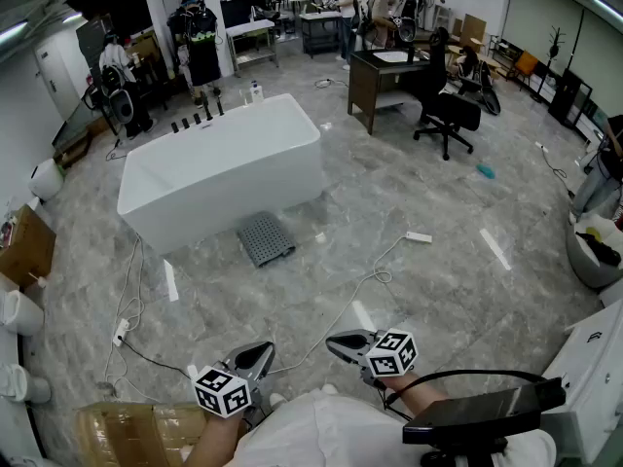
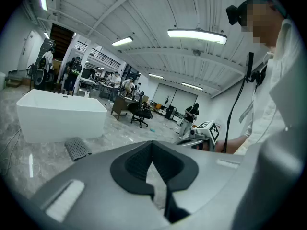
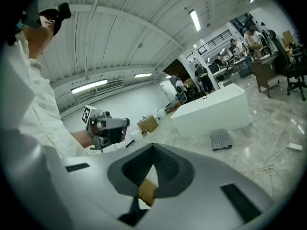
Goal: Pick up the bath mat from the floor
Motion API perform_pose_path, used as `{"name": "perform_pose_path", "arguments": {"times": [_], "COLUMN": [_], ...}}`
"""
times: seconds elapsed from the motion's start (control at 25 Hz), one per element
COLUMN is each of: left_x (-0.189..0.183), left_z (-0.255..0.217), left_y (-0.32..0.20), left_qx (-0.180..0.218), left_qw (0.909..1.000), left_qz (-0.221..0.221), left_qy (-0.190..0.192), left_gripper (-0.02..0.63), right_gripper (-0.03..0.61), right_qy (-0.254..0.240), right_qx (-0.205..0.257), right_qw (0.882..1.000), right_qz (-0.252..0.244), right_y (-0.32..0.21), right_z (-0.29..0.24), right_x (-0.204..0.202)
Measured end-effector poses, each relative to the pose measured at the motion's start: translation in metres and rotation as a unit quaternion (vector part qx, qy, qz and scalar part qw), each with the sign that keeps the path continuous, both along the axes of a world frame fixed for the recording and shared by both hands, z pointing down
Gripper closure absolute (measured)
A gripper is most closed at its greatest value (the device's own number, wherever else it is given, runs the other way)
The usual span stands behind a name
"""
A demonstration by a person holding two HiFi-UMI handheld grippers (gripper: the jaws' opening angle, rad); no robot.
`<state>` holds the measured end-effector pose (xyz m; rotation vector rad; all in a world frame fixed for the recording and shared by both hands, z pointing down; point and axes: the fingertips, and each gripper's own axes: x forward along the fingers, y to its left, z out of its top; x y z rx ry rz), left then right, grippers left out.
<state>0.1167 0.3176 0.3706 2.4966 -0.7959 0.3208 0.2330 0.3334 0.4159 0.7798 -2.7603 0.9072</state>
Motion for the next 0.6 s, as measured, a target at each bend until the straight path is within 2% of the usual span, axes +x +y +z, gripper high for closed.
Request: {"name": "perform_pose_path", "arguments": {"times": [0.32,0.48,0.6], "left_x": [0.000,-0.015,-0.034], "left_z": [0.004,0.008,0.016], "left_y": [0.000,-0.007,-0.021], "left_qx": [-0.005,-0.013,-0.019], "left_qw": [0.9995,0.9986,0.9975], "left_qz": [-0.030,-0.051,-0.068], "left_qy": [-0.004,-0.004,0.001], "left_gripper": [0.607,0.607,0.607], "right_gripper": [0.574,0.574,0.574], "right_qy": [-0.005,-0.004,-0.021], "right_qx": [0.004,-0.004,-0.002], "right_qw": [1.000,1.000,1.000], "right_qz": [-0.010,-0.018,-0.012], "right_y": [-0.014,-0.032,-0.056], "right_z": [-0.001,0.007,0.013], "right_x": [0.008,-0.001,-0.015]}}
